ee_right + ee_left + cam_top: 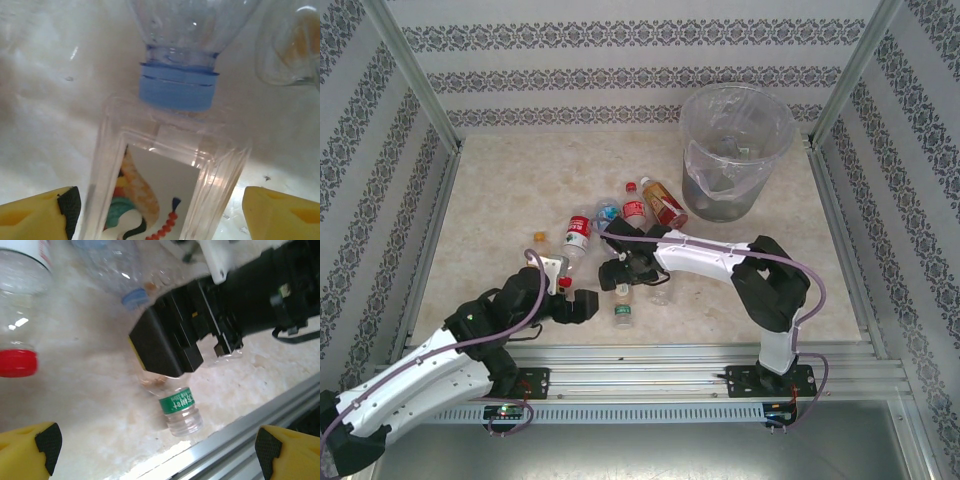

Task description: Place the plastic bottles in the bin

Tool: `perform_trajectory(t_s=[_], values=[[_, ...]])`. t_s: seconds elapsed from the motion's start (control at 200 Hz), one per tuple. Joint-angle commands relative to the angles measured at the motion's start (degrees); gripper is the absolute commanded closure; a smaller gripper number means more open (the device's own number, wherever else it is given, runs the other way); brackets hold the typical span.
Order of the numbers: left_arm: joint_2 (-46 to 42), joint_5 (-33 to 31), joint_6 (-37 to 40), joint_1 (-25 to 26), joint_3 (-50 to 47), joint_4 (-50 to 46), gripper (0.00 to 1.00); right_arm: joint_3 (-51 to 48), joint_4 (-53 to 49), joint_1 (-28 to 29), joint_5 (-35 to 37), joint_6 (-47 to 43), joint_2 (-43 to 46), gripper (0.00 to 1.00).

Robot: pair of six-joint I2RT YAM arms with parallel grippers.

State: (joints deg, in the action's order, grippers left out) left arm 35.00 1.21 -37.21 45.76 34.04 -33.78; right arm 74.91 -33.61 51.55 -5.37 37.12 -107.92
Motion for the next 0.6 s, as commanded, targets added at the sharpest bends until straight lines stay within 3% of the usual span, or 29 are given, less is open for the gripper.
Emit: perform_trajectory(t_s=[0.0, 0.16, 0.315, 0.485, 0.595], values=[[-0.14, -6.89, 2.14, 0.08, 3.92, -7.22, 0.0, 1.46, -0.91, 0.48, 2.62, -0.47, -1.14, 0.2], [2.5, -7.34, 4.15, -2.34, 5.48, -7.08, 0.0, 0.79, 0.88, 0.48, 2.11, -0.94, -0.95, 0.32], [7.8, -2.36, 5.71, -8.67, 6.58, -4.45, 0.0, -1.78, 2.6, 0.23, 2.23, -1.47, 4.12, 0.41], [14.5, 4.26, 7.46, -16.57, 7.62, 0.6, 0.01, -5.07, 3.48, -2.06, 0.26, -3.4, 14.09, 0.43], [20.29, 6.33, 8.28, -18.48, 9.01, 4.23, 0.02, -5.17, 2.22, -5.07, -2.03, -5.83, 21.01, 0.43]])
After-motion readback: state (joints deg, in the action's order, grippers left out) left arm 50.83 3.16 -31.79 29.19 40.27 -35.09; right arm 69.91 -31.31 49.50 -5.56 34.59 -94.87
